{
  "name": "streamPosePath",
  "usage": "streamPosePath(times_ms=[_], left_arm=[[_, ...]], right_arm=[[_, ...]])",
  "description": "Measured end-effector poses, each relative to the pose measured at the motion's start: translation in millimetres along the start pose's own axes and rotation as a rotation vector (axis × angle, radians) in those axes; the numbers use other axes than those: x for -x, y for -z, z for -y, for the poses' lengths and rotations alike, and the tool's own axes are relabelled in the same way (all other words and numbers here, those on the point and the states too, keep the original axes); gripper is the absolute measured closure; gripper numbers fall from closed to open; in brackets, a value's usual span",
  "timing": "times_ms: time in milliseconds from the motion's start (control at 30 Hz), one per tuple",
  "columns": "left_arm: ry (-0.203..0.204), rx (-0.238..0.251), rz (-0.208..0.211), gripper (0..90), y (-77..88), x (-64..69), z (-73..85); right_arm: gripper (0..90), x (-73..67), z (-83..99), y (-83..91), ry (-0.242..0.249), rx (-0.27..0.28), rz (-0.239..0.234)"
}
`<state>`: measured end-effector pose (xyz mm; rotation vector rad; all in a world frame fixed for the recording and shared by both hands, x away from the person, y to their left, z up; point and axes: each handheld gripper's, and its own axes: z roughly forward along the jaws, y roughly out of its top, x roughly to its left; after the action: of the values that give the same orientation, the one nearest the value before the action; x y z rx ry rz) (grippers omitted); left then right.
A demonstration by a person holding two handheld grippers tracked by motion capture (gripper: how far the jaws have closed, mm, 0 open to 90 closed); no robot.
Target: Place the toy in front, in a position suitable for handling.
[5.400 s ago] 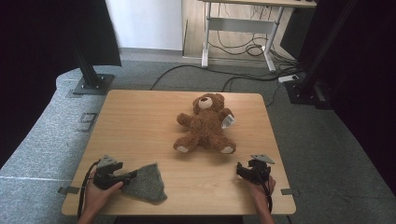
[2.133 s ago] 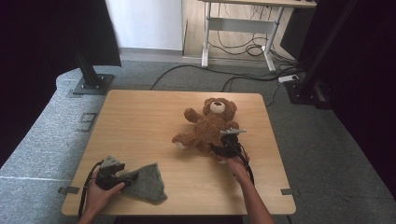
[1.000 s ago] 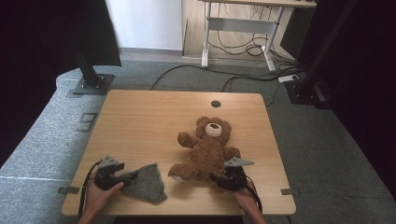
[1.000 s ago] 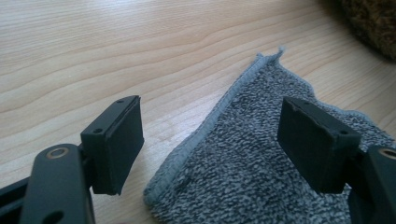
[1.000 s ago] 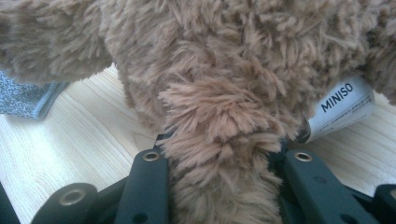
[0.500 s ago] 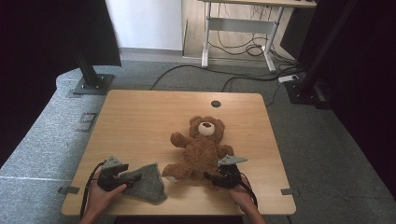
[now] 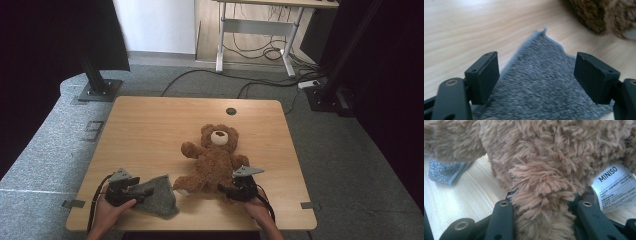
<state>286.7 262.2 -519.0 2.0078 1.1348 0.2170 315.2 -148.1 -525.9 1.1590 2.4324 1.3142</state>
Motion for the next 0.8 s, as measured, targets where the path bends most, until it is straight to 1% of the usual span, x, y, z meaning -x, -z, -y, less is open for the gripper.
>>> streamPosePath(times_ms=[67,200,267,367,567,633,800], left_arm=[[-0.01,-0.029,-0.007,16.7,-4.0,1.8,1.7],[-0.012,-0.051,-0.005,15.2,-9.5,3.0,2.7],[-0.02,-0.071,-0.007,14.8,-12.4,4.4,3.6],[-0.038,-0.096,-0.023,14.3,-17.4,7.0,5.1],[-0.045,-0.107,-0.035,14.5,-19.7,6.6,5.1],[-0.039,-0.104,-0.033,14.7,-19.5,5.8,4.8],[-0.03,-0.091,-0.051,14.7,-18.1,3.1,4.6]], right_arm=[[63.8,0.3,0.3,0.0,-0.002,0.0,-0.001],[63.7,1.2,0.7,0.0,-0.006,0.002,-0.007],[63.6,1.2,0.7,0.0,-0.005,0.002,-0.007],[63.7,0.9,0.7,-0.2,-0.003,0.002,-0.003],[63.8,0.0,0.3,-0.9,0.006,0.0,-0.001],[63.9,-0.6,0.1,-1.7,0.009,-0.001,-0.002],[64.0,-1.2,0.2,-1.9,0.018,-0.004,0.0]])
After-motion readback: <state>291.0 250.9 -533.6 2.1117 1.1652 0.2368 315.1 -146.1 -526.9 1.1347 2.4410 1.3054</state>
